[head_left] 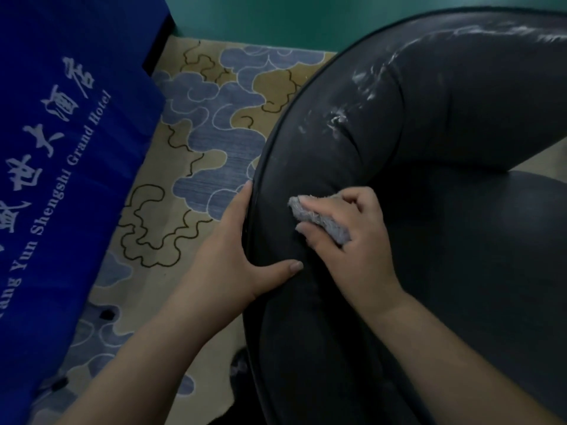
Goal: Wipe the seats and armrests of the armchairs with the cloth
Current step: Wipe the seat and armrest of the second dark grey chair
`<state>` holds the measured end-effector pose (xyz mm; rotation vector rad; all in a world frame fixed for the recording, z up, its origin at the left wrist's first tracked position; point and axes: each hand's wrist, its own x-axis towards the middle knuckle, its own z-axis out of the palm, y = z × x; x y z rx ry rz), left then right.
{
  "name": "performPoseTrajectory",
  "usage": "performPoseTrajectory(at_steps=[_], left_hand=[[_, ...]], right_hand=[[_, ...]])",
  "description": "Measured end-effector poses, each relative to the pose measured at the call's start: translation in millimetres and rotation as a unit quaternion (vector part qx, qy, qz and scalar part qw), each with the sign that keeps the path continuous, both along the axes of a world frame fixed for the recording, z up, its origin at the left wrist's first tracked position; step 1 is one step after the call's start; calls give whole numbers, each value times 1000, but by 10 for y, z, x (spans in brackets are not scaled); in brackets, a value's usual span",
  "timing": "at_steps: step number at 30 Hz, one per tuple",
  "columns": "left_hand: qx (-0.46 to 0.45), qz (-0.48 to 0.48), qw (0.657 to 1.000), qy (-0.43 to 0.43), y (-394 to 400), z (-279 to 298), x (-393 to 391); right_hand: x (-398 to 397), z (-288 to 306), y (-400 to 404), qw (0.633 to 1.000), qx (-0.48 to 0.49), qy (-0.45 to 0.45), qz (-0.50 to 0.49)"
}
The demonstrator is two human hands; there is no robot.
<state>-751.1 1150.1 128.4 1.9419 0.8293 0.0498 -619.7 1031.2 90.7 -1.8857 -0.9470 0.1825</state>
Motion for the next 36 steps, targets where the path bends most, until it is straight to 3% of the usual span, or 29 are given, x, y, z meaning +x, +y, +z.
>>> performPoseTrajectory(at_steps=[6, 11, 14, 17, 19, 23, 29, 33, 36], left_hand=[[-7, -30, 999, -11, 264, 0, 232], [-11, -91, 996, -20, 522, 20, 463], [-44, -122, 991, -19, 637, 8, 467], [-79, -147, 986, -17, 751, 14, 463], [-82, -162, 983, -15, 830, 31, 520], [-77, -191, 978, -18, 969, 22, 650], [-96, -242, 965, -24, 1062, -28, 647], [-107, -248, 963, -11, 1104, -48, 672], [-87, -257, 962, -22, 1138, -78, 747]], right_hand=[[532, 165, 598, 996, -35, -74, -19], [601, 100, 512, 992, -18, 24, -121], [186, 112, 359, 997, 16, 21, -76], [215, 190, 589, 999, -16, -39, -33], [438, 240, 830, 994, -49, -55, -75], [541, 309, 940, 984, -81, 1, -159], [217, 371, 829, 993, -107, -17, -54], [718, 345, 962, 973, -60, 45, -219], [624, 219, 885, 961, -22, 74, -267]])
